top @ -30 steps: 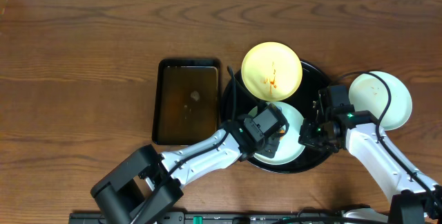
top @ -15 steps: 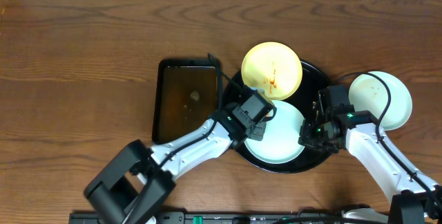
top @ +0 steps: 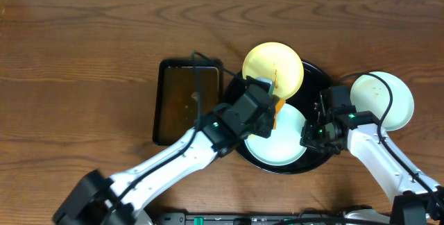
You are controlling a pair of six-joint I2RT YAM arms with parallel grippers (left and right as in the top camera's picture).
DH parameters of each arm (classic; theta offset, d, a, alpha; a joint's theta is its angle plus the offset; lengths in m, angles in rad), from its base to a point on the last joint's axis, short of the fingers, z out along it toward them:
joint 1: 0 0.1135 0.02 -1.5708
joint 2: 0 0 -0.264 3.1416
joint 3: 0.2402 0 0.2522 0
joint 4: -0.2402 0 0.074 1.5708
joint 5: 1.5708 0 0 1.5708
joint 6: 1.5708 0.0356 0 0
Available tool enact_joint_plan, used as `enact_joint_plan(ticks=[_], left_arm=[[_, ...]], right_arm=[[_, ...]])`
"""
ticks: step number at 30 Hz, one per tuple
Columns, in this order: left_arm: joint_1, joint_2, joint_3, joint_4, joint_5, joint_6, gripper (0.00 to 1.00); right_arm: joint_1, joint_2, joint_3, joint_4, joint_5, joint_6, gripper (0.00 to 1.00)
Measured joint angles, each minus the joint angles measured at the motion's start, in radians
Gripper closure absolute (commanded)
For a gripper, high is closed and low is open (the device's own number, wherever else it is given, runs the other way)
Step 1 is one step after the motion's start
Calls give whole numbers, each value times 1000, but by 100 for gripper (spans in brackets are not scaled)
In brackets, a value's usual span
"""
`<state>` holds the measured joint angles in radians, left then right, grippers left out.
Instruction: Clean dirty plates on tray and stack at the side
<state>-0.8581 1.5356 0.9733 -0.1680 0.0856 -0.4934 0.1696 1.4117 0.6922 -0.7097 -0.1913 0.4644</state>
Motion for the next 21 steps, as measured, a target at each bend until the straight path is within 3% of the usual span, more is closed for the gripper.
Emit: enact_joint_plan(ticks=[13, 21], left_arm=[[-78, 257, 0, 66, 8, 0, 92], [-16, 263, 3, -2, -71, 3, 92]], right_arm=[[0, 0, 0, -10, 2, 0, 99], [0, 1, 0, -13, -2, 0, 99]])
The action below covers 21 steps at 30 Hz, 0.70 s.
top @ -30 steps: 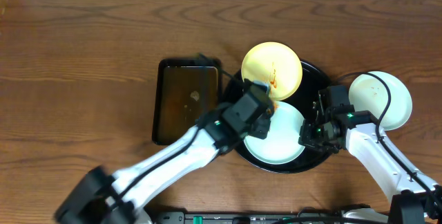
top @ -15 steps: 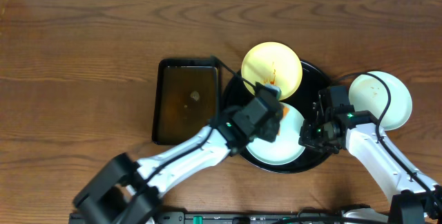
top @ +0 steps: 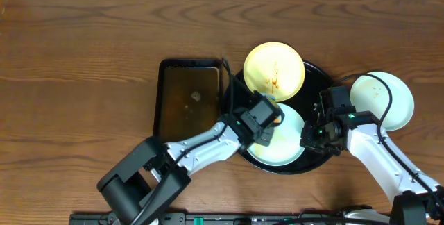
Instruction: Clean dirty plates on tray and stack at the side
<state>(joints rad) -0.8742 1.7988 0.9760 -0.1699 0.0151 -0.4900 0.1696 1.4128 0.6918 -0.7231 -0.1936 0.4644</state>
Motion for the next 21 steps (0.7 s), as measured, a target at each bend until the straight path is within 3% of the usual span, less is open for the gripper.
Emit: enact_joint_plan(ticks=[10, 17, 21], left_arm=[[61, -36, 0, -41, -11, 37, 92], [92, -248, 0, -143, -45, 57, 92], [130, -343, 0, -233, -54, 65, 92]], right_arm=[[0, 0, 0, -7, -8, 0, 99], [0, 0, 0, -9, -7, 0, 99], [0, 0, 0, -10, 0, 8, 87]])
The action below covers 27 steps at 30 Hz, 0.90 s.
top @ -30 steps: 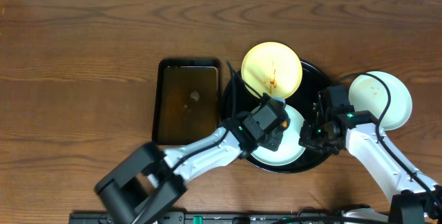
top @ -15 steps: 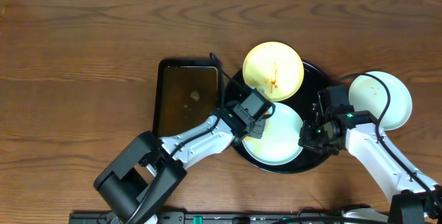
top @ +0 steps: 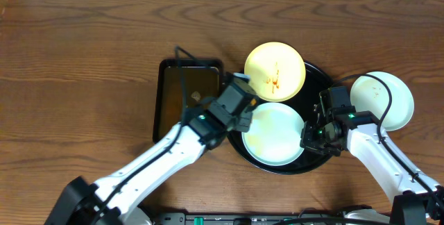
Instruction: Clean dirty plates on tray and stack at the side
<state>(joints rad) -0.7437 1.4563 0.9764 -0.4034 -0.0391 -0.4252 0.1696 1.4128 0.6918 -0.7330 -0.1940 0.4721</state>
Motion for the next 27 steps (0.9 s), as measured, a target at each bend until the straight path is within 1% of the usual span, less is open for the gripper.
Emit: enact_joint_plan(ticks=[4, 9, 10, 13, 16, 22, 27], left_arm=[[64, -16, 0, -72, -10, 3, 92], [161, -16, 0, -91, -17, 4, 92], [177, -16, 0, -92, -18, 4, 92], [212, -16, 0, -92, -21, 4, 92], [224, -16, 0, -92, -20, 4, 92], [224, -16, 0, -93, -20, 4, 92], [224, -16, 0, -98, -20, 4, 92]], right_arm=[[0, 0, 0, 4, 11, -5, 86], [0, 0, -8, 29, 11, -5, 88], [0, 0, -14, 42, 10, -5, 89], [0, 2, -44, 88, -6, -8, 96], [0, 5, -73, 138, -37, -7, 99], [0, 8, -88, 203, -98, -10, 99], [0, 8, -89, 222, -148, -15, 99]])
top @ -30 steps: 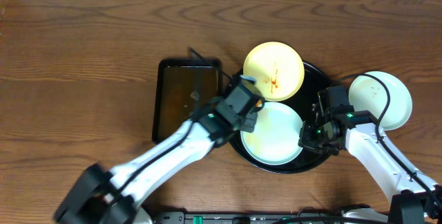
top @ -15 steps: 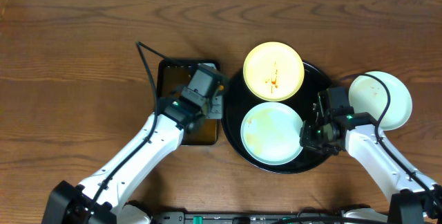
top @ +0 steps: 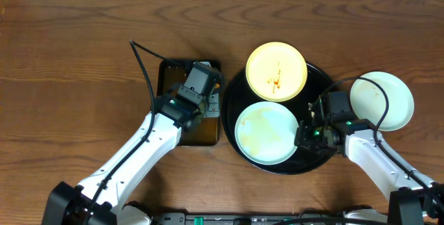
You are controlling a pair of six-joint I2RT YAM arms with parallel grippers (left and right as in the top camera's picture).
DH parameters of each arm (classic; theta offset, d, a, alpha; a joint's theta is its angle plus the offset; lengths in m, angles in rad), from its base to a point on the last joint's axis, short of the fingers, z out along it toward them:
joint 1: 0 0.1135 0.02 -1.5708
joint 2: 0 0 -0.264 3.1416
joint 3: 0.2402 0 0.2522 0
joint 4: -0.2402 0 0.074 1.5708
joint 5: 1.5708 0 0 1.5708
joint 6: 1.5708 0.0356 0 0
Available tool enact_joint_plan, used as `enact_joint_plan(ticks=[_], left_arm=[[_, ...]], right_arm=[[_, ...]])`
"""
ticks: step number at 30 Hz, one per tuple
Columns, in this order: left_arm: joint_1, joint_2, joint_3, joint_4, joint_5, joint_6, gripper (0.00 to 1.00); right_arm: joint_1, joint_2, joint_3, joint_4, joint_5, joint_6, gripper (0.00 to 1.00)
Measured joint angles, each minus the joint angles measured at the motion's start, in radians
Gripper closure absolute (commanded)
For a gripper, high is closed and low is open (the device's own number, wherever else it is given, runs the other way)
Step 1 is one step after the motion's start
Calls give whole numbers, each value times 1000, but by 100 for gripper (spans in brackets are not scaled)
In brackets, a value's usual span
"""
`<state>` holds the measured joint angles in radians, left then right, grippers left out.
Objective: Clean dirty plates on tray and stack at the side
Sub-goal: 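Grasp the front pale blue plate rim with the right gripper and tilt it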
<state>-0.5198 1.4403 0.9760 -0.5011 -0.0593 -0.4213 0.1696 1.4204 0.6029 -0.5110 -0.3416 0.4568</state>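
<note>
A round black tray (top: 320, 79) holds two plates. The yellow plate (top: 276, 71) at its back carries red-brown smears. The pale green plate (top: 263, 133) at the front has a faint stain near its left rim. My right gripper (top: 304, 139) sits at that plate's right rim and looks shut on it, its fingertips hidden under the wrist. My left gripper (top: 205, 92) hangs over the dark rectangular basin (top: 166, 100) left of the tray, shut on an orange sponge (top: 218, 80) of which only a sliver shows.
Another pale plate (top: 385, 100) lies on the table right of the tray, with the right arm's cable crossing it. The basin holds brownish liquid. Bare wooden table stretches to the left and along the back.
My left gripper has moved left, from the tray's left edge to over the basin. The pale green plate and my right gripper have shifted slightly left.
My left gripper held the orange sponge over the tray between the two plates, then low on the pale green plate while the right gripper stayed at its rim. Then it was at the tray's left edge, and now it is over the basin.
</note>
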Motion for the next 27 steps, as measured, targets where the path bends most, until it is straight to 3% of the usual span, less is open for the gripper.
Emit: enact_joint_plan(ticks=[11, 17, 21, 27], left_arm=[[0, 0, 0, -8, 0, 0, 92], [0, 0, 0, -11, 0, 0, 92], [0, 0, 0, -13, 0, 0, 92], [0, 0, 0, -15, 0, 0, 92]], right_arm=[[0, -4, -1, 108, -85, -76, 99], [0, -75, 5, 100, -2, -98, 99], [0, -142, 67, -17, 127, -112, 99], [0, -167, 250, -323, 312, -121, 99]])
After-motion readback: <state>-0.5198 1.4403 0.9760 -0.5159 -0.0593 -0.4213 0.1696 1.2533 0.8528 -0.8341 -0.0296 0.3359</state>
